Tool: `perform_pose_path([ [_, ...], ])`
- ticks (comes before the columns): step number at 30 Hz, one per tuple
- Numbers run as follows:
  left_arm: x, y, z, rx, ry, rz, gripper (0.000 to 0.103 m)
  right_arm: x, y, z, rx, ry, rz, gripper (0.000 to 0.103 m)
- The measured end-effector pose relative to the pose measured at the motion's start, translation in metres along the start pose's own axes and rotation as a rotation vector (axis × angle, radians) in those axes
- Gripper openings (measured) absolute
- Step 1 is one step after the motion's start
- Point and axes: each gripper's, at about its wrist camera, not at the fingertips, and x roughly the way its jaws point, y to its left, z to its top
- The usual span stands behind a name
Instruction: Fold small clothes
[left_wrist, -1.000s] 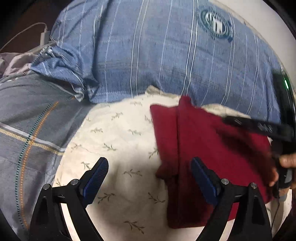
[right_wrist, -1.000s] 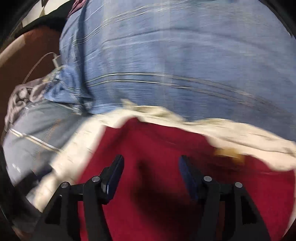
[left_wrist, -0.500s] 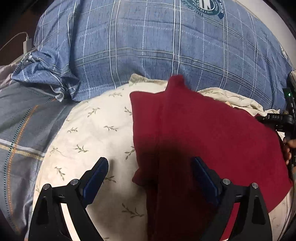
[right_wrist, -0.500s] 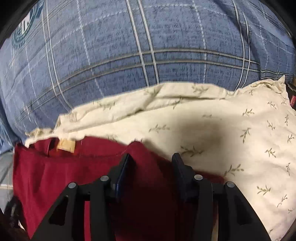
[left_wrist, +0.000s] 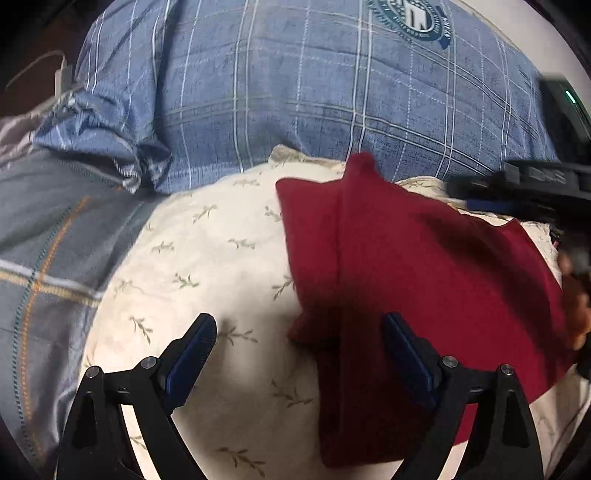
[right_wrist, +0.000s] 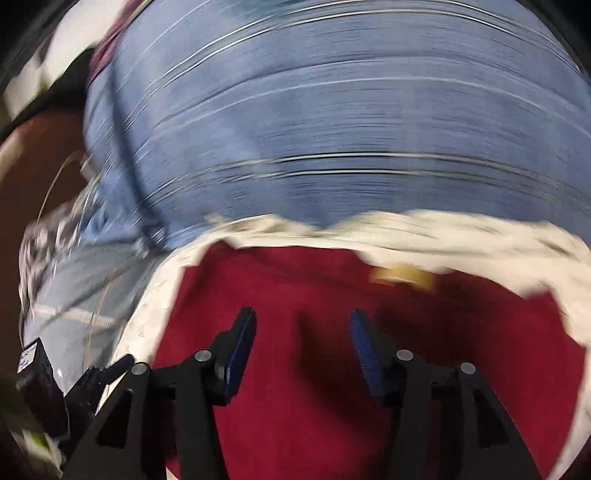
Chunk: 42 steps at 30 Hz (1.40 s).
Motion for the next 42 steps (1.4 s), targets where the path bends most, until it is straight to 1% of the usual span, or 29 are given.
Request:
perform_pose_path([
  [2,0.002,0.005,0.000,-0.027,0.018,-0.023,0.092,0.032,0.033,0.005,-0.079,0.039,0.011,0.054],
  [3,0.003,0.007,0.001,-0.040,0.024,-0.038,0.092,0.036,0.041,0.002,-0.093,0.064,0.013,0.054],
  [4,0.004,0.009,0.001,-0.046,0.027,-0.045,0.092,0.051,0.050,0.003,-0.102,0.115,0.015,0.054],
  [5,0.005,0.011,0.001,-0.055,0.035,-0.057,0.092,0.058,0.051,0.001,-0.094,0.139,0.019,0.056],
  [6,0.006,0.014,0.002,-0.065,0.042,-0.068,0.092,0.065,0.051,0.004,-0.058,0.147,0.031,0.062],
  [7,0.007,0.016,0.002,-0.078,0.049,-0.080,0.092,0.063,0.048,0.003,-0.023,0.134,0.051,0.068],
  [8,0.007,0.019,0.003,-0.097,0.056,-0.098,0.092,0.062,0.046,0.005,0.019,0.124,0.093,0.081],
  [9,0.008,0.021,0.003,-0.110,0.059,-0.110,0.092,0.062,0.046,0.005,0.033,0.132,0.111,0.090],
  [10,0.007,0.023,0.003,-0.120,0.059,-0.119,0.092,0.064,0.048,0.006,0.032,0.158,0.117,0.091],
  [11,0.008,0.024,0.003,-0.124,0.059,-0.124,0.092,0.069,0.054,0.006,-0.006,0.197,0.083,0.091],
  [13,0.009,0.024,0.003,-0.128,0.064,-0.134,0.092,0.080,0.068,0.003,-0.091,0.237,-0.013,0.091],
  [15,0.011,0.023,0.003,-0.127,0.065,-0.133,0.092,0.089,0.083,-0.001,-0.183,0.257,-0.088,0.092],
  [16,0.011,0.023,0.003,-0.125,0.064,-0.131,0.092,0.091,0.090,-0.006,-0.230,0.250,-0.127,0.092],
  [17,0.011,0.023,0.003,-0.125,0.062,-0.129,0.092,0.090,0.093,-0.009,-0.248,0.234,-0.140,0.090],
  [19,0.013,0.023,0.003,-0.133,0.055,-0.130,0.092,0.085,0.091,-0.013,-0.250,0.198,-0.134,0.080],
  [21,0.016,0.022,0.004,-0.141,0.048,-0.130,0.092,0.073,0.084,-0.013,-0.216,0.169,-0.085,0.051],
  [22,0.017,0.022,0.004,-0.140,0.046,-0.132,0.092,0.063,0.077,-0.013,-0.192,0.160,-0.038,0.043],
  [23,0.018,0.020,0.005,-0.138,0.044,-0.136,0.092,0.056,0.074,-0.012,-0.183,0.155,-0.015,0.034],
  [24,0.020,0.017,0.005,-0.130,0.043,-0.138,0.092,0.048,0.070,-0.012,-0.176,0.144,0.010,0.029],
  [26,0.022,0.013,0.006,-0.113,0.040,-0.141,0.092,0.031,0.066,-0.013,-0.178,0.121,0.035,0.026],
  [27,0.022,0.011,0.006,-0.103,0.035,-0.140,0.091,0.027,0.060,-0.011,-0.182,0.121,0.039,0.024],
  [29,0.022,0.008,0.005,-0.092,0.030,-0.135,0.091,0.025,0.062,-0.007,-0.187,0.115,0.043,0.023],
  [34,0.021,0.012,0.004,-0.101,0.024,-0.144,0.090,0.020,0.056,-0.009,-0.164,0.112,0.047,0.023],
  [39,0.019,0.015,0.003,-0.109,0.019,-0.151,0.087,0.015,0.052,-0.010,-0.153,0.106,0.044,0.023],
  [41,0.018,0.014,0.003,-0.108,0.016,-0.154,0.085,0.015,0.051,-0.010,-0.151,0.107,0.043,0.023],
  [42,0.018,0.014,0.004,-0.108,0.013,-0.158,0.082,0.015,0.051,-0.011,-0.147,0.107,0.044,0.023],
])
